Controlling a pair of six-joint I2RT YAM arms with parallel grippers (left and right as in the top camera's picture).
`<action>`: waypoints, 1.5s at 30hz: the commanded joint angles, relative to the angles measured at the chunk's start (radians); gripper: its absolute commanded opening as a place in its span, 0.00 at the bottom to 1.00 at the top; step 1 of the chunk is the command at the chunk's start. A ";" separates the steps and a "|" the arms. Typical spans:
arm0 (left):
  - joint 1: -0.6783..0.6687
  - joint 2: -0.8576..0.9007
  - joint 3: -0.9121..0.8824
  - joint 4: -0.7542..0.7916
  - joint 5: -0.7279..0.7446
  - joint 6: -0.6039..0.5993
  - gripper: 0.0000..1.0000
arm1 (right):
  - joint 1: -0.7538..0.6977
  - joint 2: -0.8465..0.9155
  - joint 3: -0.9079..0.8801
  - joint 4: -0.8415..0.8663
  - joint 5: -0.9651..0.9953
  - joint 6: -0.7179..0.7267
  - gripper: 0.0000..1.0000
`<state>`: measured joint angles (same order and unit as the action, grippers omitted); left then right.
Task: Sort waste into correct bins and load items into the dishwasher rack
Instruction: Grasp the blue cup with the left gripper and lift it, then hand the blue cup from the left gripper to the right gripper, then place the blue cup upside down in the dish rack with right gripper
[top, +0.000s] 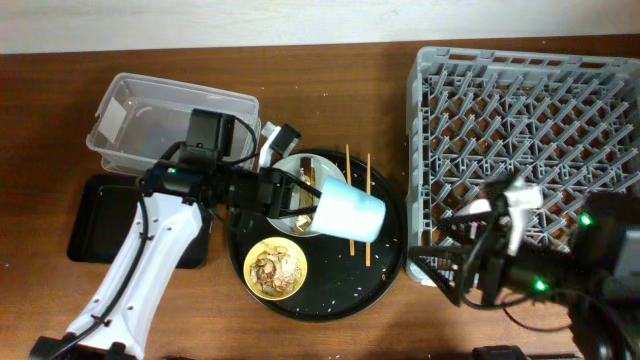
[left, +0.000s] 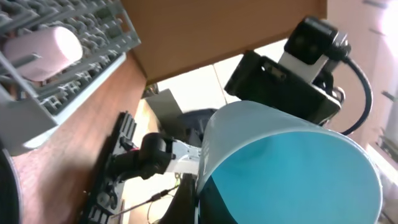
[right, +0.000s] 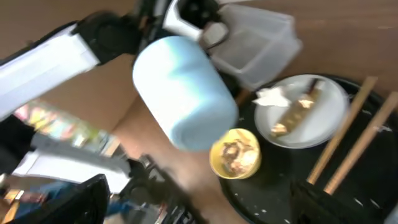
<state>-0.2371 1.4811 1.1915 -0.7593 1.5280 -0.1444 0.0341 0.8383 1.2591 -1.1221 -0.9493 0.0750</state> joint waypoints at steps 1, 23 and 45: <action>-0.005 -0.004 0.008 0.012 0.046 0.027 0.00 | 0.131 0.097 -0.006 0.066 -0.030 -0.014 0.90; -0.004 -0.004 0.008 0.021 -0.222 0.026 0.79 | 0.161 0.109 0.055 0.021 0.379 0.066 0.56; -0.005 -0.004 0.008 -0.025 -0.294 0.027 0.81 | -0.462 0.709 0.056 -0.161 0.866 0.282 0.78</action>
<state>-0.2401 1.4811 1.1912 -0.7746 1.2549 -0.1268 -0.4232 1.5169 1.3037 -1.2812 -0.0582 0.3431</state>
